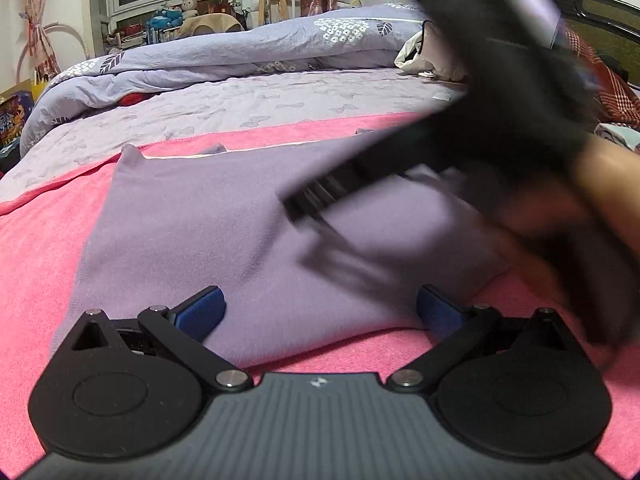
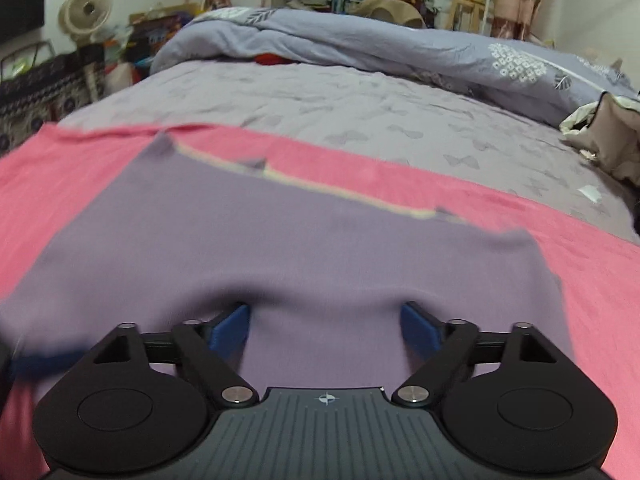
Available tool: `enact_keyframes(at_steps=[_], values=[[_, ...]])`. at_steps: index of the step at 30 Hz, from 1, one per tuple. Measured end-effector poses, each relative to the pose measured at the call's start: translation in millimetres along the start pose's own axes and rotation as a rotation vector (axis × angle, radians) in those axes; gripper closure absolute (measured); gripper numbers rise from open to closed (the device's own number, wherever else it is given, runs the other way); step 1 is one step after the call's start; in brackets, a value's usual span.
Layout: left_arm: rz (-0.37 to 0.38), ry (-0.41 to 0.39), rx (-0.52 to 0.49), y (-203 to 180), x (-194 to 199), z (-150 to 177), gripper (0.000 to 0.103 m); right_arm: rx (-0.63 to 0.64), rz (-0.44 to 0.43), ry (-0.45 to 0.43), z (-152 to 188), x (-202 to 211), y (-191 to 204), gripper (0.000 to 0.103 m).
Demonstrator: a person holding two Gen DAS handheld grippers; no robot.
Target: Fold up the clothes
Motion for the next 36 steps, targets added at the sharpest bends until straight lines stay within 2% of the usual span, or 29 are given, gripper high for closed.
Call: enact_keyframes(at_steps=[3,5,6,7,8,9,10,12,13,15,18,23,26,29,31,32,33,36], values=[[-0.005,-0.002,0.006,0.2,0.0,0.4,0.000,-0.009,0.025,-0.012,-26.5,-25.4,-4.4,0.014],[-0.002,-0.001,0.005,0.2,-0.1,0.5,0.000,-0.026,0.125,-0.014,-41.3,-44.2,-9.3,0.030],[-0.002,0.000,0.005,0.1,-0.2,0.5,0.000,-0.050,0.149,-0.008,-48.6,-55.8,-14.3,0.030],[-0.002,0.000,0.005,-0.2,-0.2,0.5,0.000,-0.070,0.169,-0.003,-55.5,-66.5,-19.0,0.025],[-0.002,-0.001,0.005,-0.2,-0.1,0.7,0.000,-0.082,0.180,0.002,-61.4,-75.2,-23.2,0.013],[-0.001,-0.001,0.006,0.4,0.2,1.1,0.000,-0.088,0.185,0.006,-67.4,-81.6,-26.9,0.008],[0.000,-0.001,0.007,0.5,0.4,1.3,0.000,-0.084,0.179,0.006,-73.7,-83.0,-29.3,0.010],[0.002,-0.001,0.009,0.8,0.6,1.8,0.000,-0.088,0.189,0.019,-81.7,-78.6,-33.0,0.051],[0.004,0.000,0.010,1.1,0.7,2.1,0.000,-0.094,0.185,0.023,-81.6,-72.4,-34.7,0.050],[0.005,-0.001,0.011,1.3,0.8,2.3,0.000,-0.099,0.112,0.005,-67.4,-49.7,-38.0,0.048],[0.008,-0.003,0.015,2.4,1.7,2.7,0.000,-0.031,0.027,-0.006,-28.4,-8.9,-33.1,0.046],[0.035,-0.027,0.051,9.7,7.6,3.9,0.000,0.123,0.047,-0.011,51.5,47.4,-27.4,0.044],[0.011,-0.073,0.134,21.8,19.8,8.4,0.000,0.161,0.048,0.012,81.5,69.5,-24.5,0.044],[-0.011,-0.067,0.220,34.1,29.0,15.9,0.000,0.174,0.037,0.015,104.0,94.0,-21.0,0.044],[-0.020,-0.073,0.229,35.8,34.3,17.2,0.000,0.144,-0.026,0.047,115.5,106.9,-25.7,0.042],[-0.036,-0.084,0.202,32.1,37.0,14.4,0.000,0.114,-0.059,0.058,121.7,113.5,-29.5,0.041],[-0.051,-0.094,0.172,28.2,39.3,11.4,0.000,0.055,-0.081,0.048,128.8,121.0,-36.5,0.037],[-0.080,-0.121,0.043,6.3,37.9,-1.1,0.000,-0.265,-0.191,-0.023,154.4,139.5,-76.7,0.031]])
Point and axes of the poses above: each gripper's, at about its wrist camera, not at the fingertips, and x roughly against the way its jaws point, y to its left, z to its underside, the point moved 1 cm from there along -x, roughly the way its jaws point, and after that the axes turned 7 degrees about y, right-handed, at the moved point
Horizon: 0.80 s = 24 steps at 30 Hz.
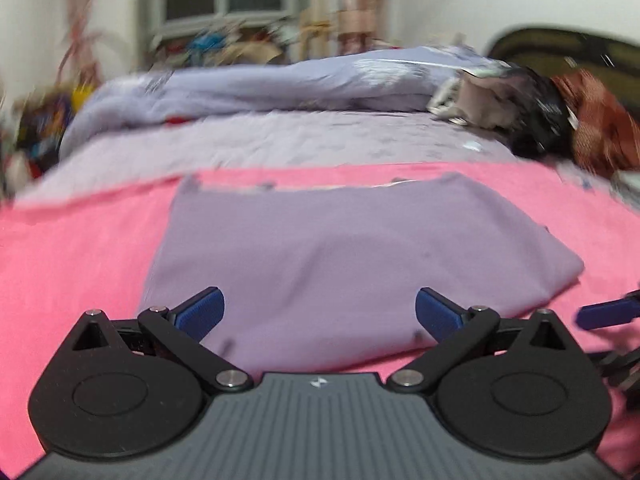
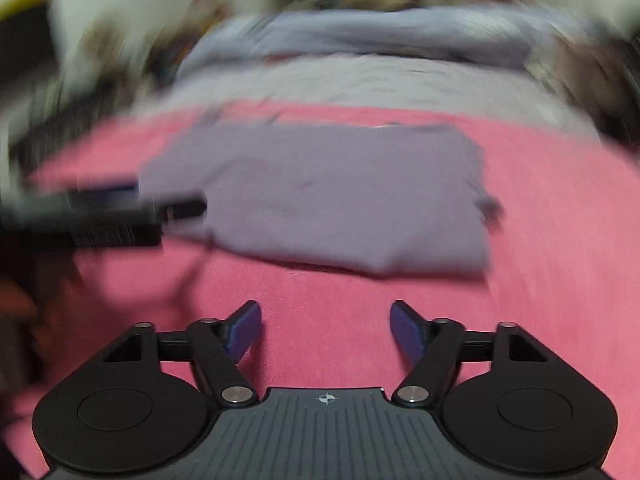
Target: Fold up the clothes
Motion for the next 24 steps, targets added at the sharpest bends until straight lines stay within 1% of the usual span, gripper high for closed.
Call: enact_keyframes(at_steps=[2,3,4,6,7,9,11,13,14,15,16,17,18,19,21,22,23,24], values=[[-0.010,-0.017,-0.068,-16.3,-3.1,-6.7,0.000,-0.227,-0.047,-0.069,7.3,9.2,-32.5,0.031],[-0.008,-0.010,-0.087,-22.6,-7.6,-8.1,0.000,-0.331,-0.069,-0.099,9.6,11.5,-47.6,0.032],[0.001,0.019,-0.109,-28.6,-17.0,-7.4,0.000,-0.406,-0.097,-0.123,9.2,10.8,-59.0,0.033],[0.017,0.127,-0.149,-37.3,-37.9,-0.8,0.000,-0.480,-0.114,-0.150,1.9,3.1,-68.3,0.031],[0.033,0.127,-0.124,-33.2,-37.8,-2.3,0.000,-0.507,-0.114,-0.161,-3.0,-2.5,-71.0,0.031],[0.068,0.142,-0.070,-24.1,-40.0,-2.7,0.000,-0.568,-0.127,-0.195,-11.8,-15.5,-76.0,0.025],[0.078,0.145,-0.056,-21.9,-40.3,-2.0,0.000,-0.627,-0.148,-0.221,-20.7,-27.3,-78.5,0.024],[0.057,0.140,-0.081,-26.9,-39.5,-0.9,0.000,-0.660,-0.159,-0.206,-27.9,-34.4,-77.3,0.025],[0.056,0.139,-0.081,-27.4,-39.0,-0.7,0.000,-0.684,-0.184,-0.194,-28.5,-37.0,-77.3,0.031],[0.056,0.137,-0.082,-27.8,-38.5,-0.5,0.000,-0.725,-0.248,-0.174,-23.0,-37.7,-78.5,0.037],[0.057,0.137,-0.080,-27.5,-38.1,-0.5,0.000,-0.765,-0.312,-0.154,-17.5,-38.3,-79.7,0.038],[0.067,0.139,-0.069,-24.7,-38.4,-0.7,0.000,-0.796,-0.356,-0.146,-11.5,-38.2,-80.8,0.041],[0.075,0.141,-0.060,-22.2,-38.6,-0.7,0.000,-0.811,-0.360,-0.164,-4.5,-36.7,-81.4,0.048],[0.076,0.141,-0.059,-21.5,-38.9,0.0,0.000,-0.832,-0.358,-0.180,0.9,-37.0,-83.2,0.052],[0.071,0.139,-0.065,-22.6,-40.5,-1.0,0.000,-0.902,-0.328,-0.208,4.4,-44.7,-91.4,0.072],[0.069,0.138,-0.066,-23.0,-40.6,-0.9,0.000,-0.926,-0.311,-0.213,3.7,-49.7,-94.2,0.076],[0.070,0.138,-0.065,-23.1,-40.8,-0.7,0.000,-0.924,-0.287,-0.197,-1.9,-56.9,-94.5,0.086],[0.070,0.137,-0.063,-22.7,-40.4,-0.8,0.000,-0.923,-0.263,-0.182,-7.6,-64.2,-94.7,0.091]])
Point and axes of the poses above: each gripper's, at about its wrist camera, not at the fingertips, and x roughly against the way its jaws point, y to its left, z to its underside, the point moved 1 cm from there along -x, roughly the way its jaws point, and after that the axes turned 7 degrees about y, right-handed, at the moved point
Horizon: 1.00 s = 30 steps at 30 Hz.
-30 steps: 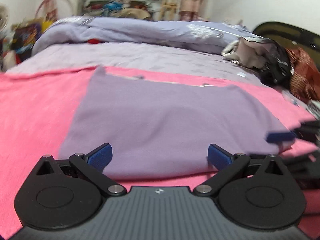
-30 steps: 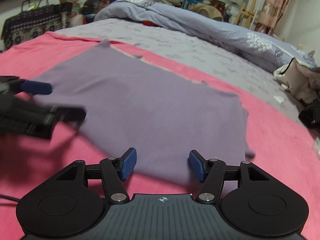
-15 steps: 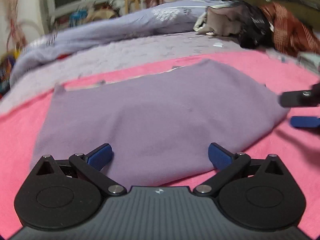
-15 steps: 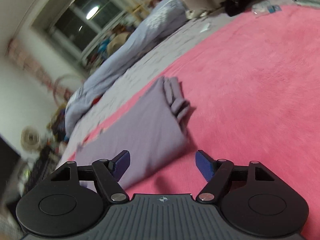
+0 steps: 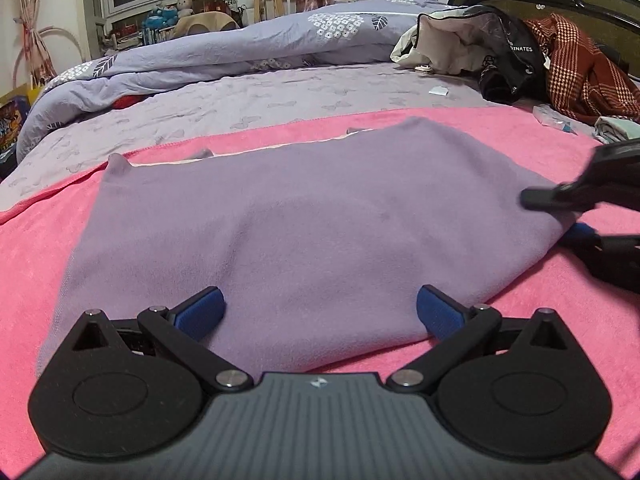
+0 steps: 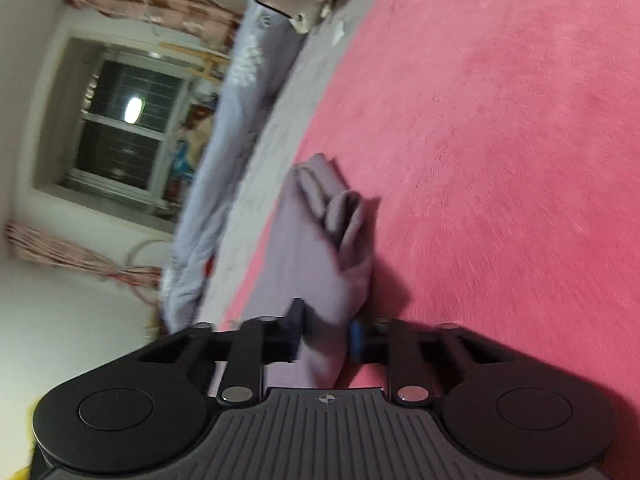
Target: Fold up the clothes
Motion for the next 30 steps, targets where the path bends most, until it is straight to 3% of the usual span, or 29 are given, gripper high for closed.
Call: enact_keyframes(at_steps=[4,6,8,10,13,15,17,19,21,22,28,30], values=[[-0.027,-0.016,0.060,13.9,19.1,6.2,0.000,0.061,0.085,0.023,-6.3,-10.2,20.1,0.090],[-0.047,-0.064,0.127,39.6,51.2,25.6,0.000,0.166,0.128,0.005,-6.5,-5.1,40.9,0.091],[-0.048,-0.114,0.189,68.4,85.0,49.1,0.000,0.354,0.192,-0.016,5.0,-6.0,77.2,0.092],[-0.070,-0.147,0.261,100.2,114.0,77.8,0.000,0.590,0.226,-0.028,46.1,-22.0,124.2,0.092],[-0.149,-0.167,0.453,146.8,139.8,116.3,0.000,0.944,0.273,-0.045,107.8,-46.0,194.9,0.091],[-0.146,-0.203,0.581,171.1,147.8,137.9,0.000,1.137,0.275,-0.021,157.6,-69.6,228.7,0.091],[-0.074,-0.229,0.685,190.4,145.4,155.5,0.001,1.254,0.284,0.062,204.7,-102.1,238.4,0.092],[-0.036,-0.260,0.694,193.1,148.0,159.5,0.000,1.374,0.353,0.158,245.7,-138.0,232.3,0.092],[-0.035,-0.259,0.671,189.6,148.3,158.5,0.001,1.498,0.414,0.119,272.7,-149.3,224.5,0.091],[-0.041,-0.254,0.657,187.1,147.8,157.3,0.001,1.543,0.425,0.098,279.4,-147.3,226.4,0.091],[-0.021,-0.256,0.645,183.4,145.7,158.4,0.000,1.501,0.313,-0.061,271.0,-109.6,250.5,0.093],[-0.017,-0.259,0.649,184.9,145.6,159.4,0.000,1.546,0.301,-0.060,278.3,-107.2,251.9,0.093]])
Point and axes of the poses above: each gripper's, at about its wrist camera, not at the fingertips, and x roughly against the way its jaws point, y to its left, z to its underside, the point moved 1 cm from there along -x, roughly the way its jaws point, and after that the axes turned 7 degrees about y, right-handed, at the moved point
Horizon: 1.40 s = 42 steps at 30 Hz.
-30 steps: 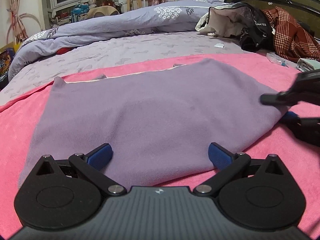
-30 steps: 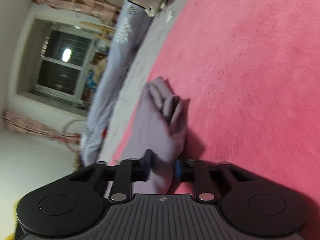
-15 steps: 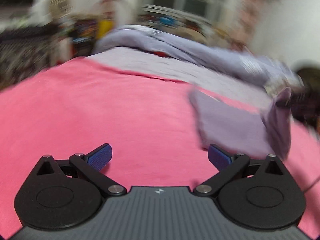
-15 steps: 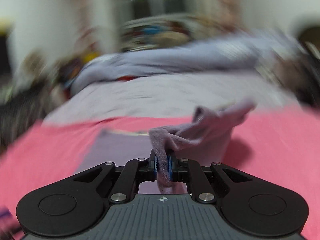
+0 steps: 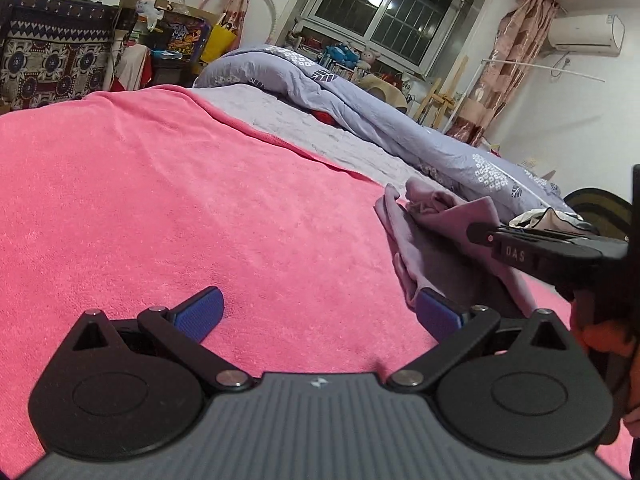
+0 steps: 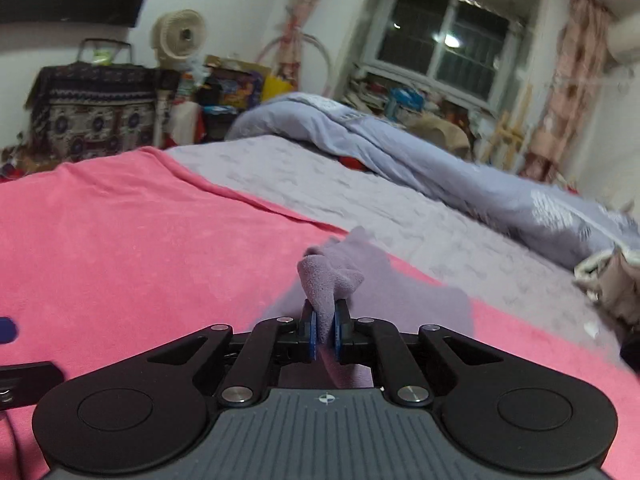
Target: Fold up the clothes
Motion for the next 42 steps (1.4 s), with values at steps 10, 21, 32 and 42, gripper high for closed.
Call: enact_keyframes(at_steps=[10,21,32,42], values=[[-0.002,0.000,-0.002,5.0,0.0,2.7,0.000,0.308,-0.036,0.082,51.9,3.7,58.0,0.090],[0.027,-0.017,0.037,9.8,2.0,3.8,0.000,-0.131,-0.259,-0.008,7.4,12.9,-29.5,0.056],[0.051,-0.035,0.056,18.3,1.8,4.7,0.000,0.191,-0.201,0.064,44.5,-8.7,6.7,0.088],[0.053,-0.033,0.057,23.4,-0.1,1.3,0.000,0.157,-0.095,0.042,47.5,-2.2,5.5,0.063]])
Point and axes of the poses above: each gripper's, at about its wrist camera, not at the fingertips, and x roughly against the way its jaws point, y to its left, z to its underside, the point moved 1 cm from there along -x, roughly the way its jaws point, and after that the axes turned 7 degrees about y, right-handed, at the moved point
